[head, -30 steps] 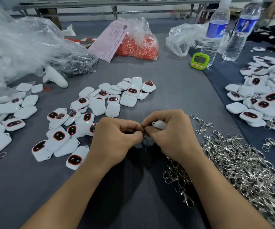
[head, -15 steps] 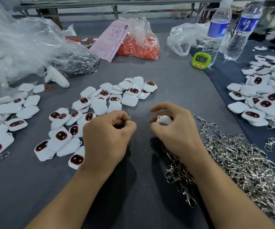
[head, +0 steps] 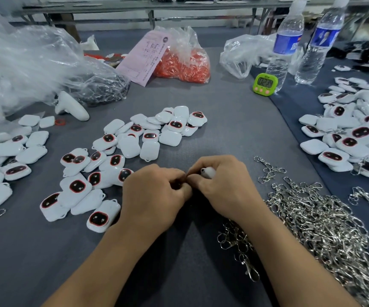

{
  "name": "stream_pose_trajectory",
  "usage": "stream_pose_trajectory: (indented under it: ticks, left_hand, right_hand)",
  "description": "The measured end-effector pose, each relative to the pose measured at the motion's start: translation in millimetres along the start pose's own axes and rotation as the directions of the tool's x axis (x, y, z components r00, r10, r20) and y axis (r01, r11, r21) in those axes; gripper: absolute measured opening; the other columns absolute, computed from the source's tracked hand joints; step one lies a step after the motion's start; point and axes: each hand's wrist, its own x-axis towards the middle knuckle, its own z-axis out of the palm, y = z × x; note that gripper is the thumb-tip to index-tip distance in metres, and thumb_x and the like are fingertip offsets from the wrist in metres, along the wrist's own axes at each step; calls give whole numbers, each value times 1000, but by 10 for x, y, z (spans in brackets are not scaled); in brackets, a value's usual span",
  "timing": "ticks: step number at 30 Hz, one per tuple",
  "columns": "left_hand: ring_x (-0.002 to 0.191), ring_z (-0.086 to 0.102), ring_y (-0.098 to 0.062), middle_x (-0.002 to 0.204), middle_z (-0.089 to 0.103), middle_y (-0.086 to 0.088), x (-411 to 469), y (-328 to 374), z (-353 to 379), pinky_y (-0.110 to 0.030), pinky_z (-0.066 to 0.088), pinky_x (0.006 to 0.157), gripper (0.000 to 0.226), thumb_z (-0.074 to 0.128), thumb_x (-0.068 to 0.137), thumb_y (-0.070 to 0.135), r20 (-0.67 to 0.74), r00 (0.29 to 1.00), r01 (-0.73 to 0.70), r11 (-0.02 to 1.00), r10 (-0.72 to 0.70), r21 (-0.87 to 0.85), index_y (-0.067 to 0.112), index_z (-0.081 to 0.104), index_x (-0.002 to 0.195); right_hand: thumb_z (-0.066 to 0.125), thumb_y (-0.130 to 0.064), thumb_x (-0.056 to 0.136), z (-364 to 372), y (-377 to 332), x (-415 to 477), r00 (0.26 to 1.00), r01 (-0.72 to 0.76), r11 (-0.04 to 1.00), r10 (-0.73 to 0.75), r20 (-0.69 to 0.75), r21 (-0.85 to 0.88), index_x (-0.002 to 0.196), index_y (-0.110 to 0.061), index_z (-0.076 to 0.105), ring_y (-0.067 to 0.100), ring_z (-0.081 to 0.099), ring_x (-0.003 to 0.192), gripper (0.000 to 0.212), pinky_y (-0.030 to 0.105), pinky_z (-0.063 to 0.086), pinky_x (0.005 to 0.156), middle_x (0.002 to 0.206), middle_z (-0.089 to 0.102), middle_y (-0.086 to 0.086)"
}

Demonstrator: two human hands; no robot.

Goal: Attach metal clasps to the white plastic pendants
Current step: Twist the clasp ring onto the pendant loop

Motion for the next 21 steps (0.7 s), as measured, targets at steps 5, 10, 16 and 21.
stream_pose_trajectory:
  ticks: [5,10,16,21]
  left_hand:
    - [69,54,-12,57,60,6,5,-31,-1,-15,35,61,21,63,67,48,23,1000,-18,996,20,-85,29,72,72]
    - [57,57,-11,55,61,8,22,-40,-27,-14,35,49,11,66,66,43,138,990,9,979,20,-205,32,71,66]
    - [41,44,-3,50,61,3,46,-76,-18,-16,33,42,15,65,62,38,207,978,109,920,-32,-376,29,75,69]
    - [48,52,-5,57,68,-2,81,-44,-25,-18,43,50,18,63,59,34,247,960,245,834,-135,-495,29,77,70]
  right_hand:
    - [77,-18,79,-67,-6,-5,996,37,994,-29,82,-101,73,-32,74,-3,61,72,15,7,42,55,66,68,-12]
    - [74,-14,76,-78,10,-13,993,88,980,-73,88,-176,71,-34,72,3,61,70,20,13,45,54,64,67,-8]
    - [76,-10,75,-44,19,-40,989,146,981,-146,5,-129,70,-25,73,8,60,63,16,18,45,50,58,65,-9]
    - [79,-11,74,-68,-12,-42,985,167,986,-168,-33,-27,69,-28,72,4,57,57,19,12,39,51,58,63,-16]
